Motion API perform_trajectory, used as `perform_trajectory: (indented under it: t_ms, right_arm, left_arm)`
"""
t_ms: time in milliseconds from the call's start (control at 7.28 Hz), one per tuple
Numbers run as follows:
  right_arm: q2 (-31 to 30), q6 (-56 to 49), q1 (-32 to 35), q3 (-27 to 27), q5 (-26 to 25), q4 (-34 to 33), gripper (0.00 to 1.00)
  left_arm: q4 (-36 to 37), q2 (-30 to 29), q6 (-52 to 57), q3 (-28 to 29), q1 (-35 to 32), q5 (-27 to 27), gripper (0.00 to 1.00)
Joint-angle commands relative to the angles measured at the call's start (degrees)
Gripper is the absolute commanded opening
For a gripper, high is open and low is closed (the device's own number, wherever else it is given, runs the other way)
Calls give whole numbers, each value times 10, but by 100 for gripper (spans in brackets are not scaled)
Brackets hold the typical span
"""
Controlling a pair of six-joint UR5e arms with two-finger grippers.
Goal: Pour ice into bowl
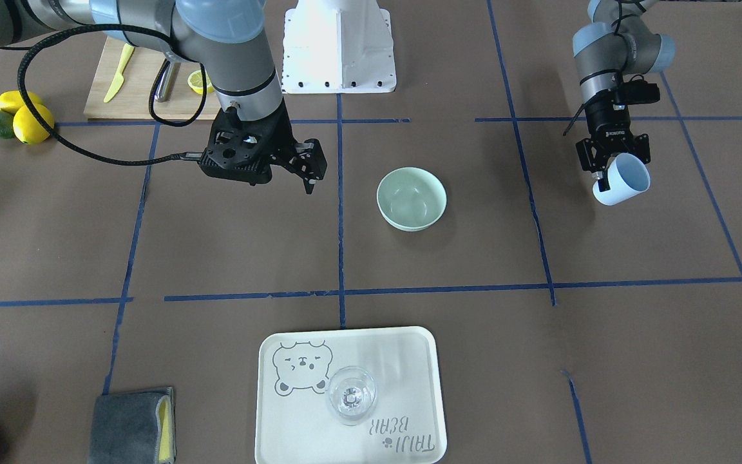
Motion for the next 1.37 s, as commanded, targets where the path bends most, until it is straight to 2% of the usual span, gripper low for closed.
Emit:
perform_trajectory:
  t_ms: [0,412,1237]
  right_arm:
    - [-39,-20,18,55,7,4,100]
    - [-42,-20,18,60,10,4,100]
    - [-93,-51,41,97,28,4,100]
  left_arm:
    - [-1,-77,262,-58,0,-1,0]
    - [-2,-72,258,-39,0,-1,0]
    - [7,-91,304,-61,3,-11,0]
